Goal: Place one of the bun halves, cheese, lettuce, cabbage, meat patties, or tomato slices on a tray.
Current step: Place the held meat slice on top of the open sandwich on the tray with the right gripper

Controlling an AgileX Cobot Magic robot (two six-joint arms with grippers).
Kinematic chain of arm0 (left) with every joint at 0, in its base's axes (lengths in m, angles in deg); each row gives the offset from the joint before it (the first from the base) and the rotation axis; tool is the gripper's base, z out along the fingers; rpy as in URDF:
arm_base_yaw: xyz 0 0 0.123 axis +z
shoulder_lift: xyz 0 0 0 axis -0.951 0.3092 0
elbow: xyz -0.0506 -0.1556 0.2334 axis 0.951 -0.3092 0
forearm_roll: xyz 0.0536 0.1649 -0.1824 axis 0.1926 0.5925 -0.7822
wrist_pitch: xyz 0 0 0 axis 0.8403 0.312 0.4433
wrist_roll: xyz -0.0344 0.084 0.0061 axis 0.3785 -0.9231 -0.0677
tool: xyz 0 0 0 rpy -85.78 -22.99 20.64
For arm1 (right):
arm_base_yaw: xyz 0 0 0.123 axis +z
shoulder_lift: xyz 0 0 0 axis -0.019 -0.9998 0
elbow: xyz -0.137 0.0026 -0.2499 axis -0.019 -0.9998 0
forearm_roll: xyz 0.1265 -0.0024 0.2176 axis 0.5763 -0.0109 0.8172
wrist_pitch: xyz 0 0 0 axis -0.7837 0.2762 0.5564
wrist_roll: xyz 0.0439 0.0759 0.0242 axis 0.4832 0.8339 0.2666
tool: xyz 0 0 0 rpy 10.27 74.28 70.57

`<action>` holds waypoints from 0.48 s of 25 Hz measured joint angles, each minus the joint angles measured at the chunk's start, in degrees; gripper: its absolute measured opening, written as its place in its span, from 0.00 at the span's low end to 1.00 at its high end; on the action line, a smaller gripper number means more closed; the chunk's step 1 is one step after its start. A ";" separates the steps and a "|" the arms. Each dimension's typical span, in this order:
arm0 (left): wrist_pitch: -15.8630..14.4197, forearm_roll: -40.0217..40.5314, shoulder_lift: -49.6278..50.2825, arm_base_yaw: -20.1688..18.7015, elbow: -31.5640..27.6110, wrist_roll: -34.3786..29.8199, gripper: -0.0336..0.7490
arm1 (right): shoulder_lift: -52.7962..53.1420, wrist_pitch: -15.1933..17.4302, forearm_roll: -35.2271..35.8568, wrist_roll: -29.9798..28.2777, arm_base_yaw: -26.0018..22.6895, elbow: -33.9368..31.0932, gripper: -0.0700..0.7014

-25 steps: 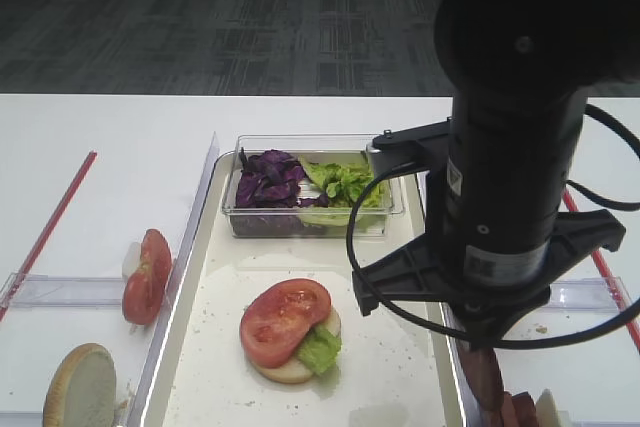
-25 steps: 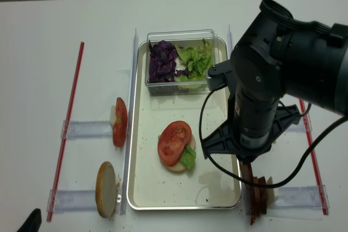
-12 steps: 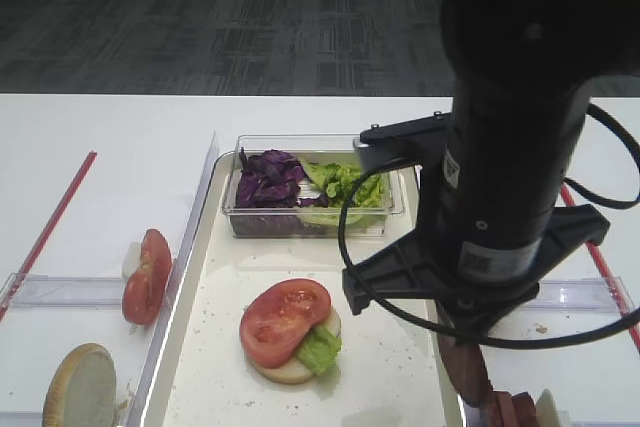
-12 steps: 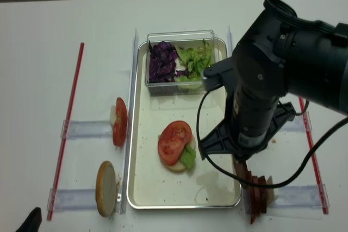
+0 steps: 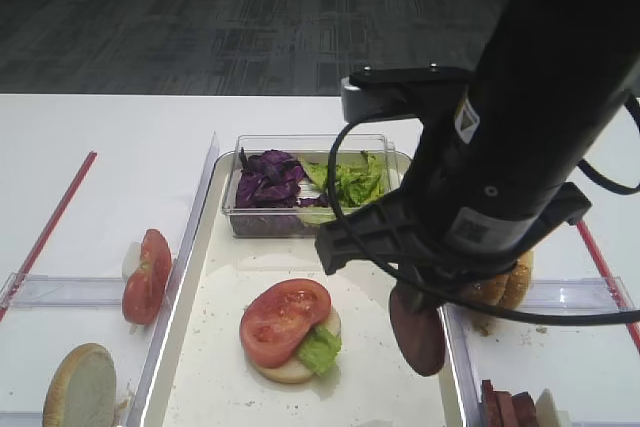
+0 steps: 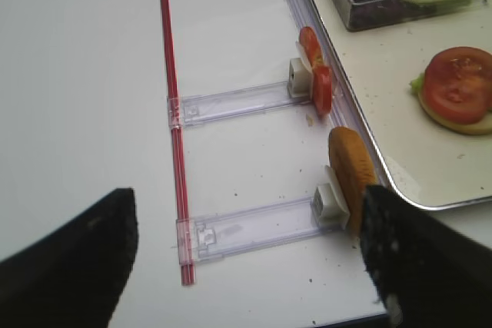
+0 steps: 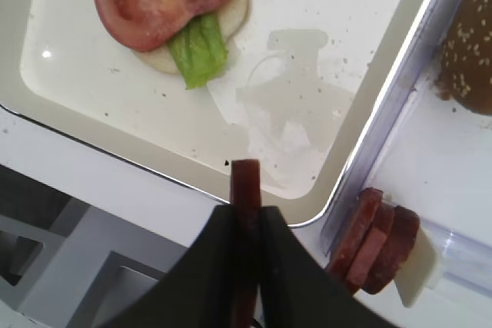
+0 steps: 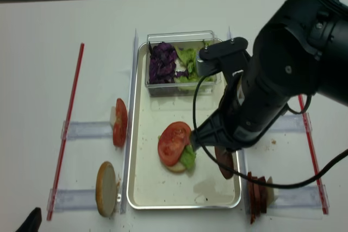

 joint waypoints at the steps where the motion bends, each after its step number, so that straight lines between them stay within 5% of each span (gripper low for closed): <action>1: 0.00 0.00 0.00 0.00 0.00 0.00 0.74 | 0.43 -0.49 0.03 0.01 -0.12 0.00 0.23; 8: 0.00 0.00 0.00 0.00 0.00 0.00 0.74 | 3.00 -3.21 3.22 -1.38 -3.01 0.00 0.23; 12: 0.00 0.00 0.00 0.00 0.00 0.00 0.74 | 4.06 -4.24 10.01 -6.96 -5.77 0.00 0.23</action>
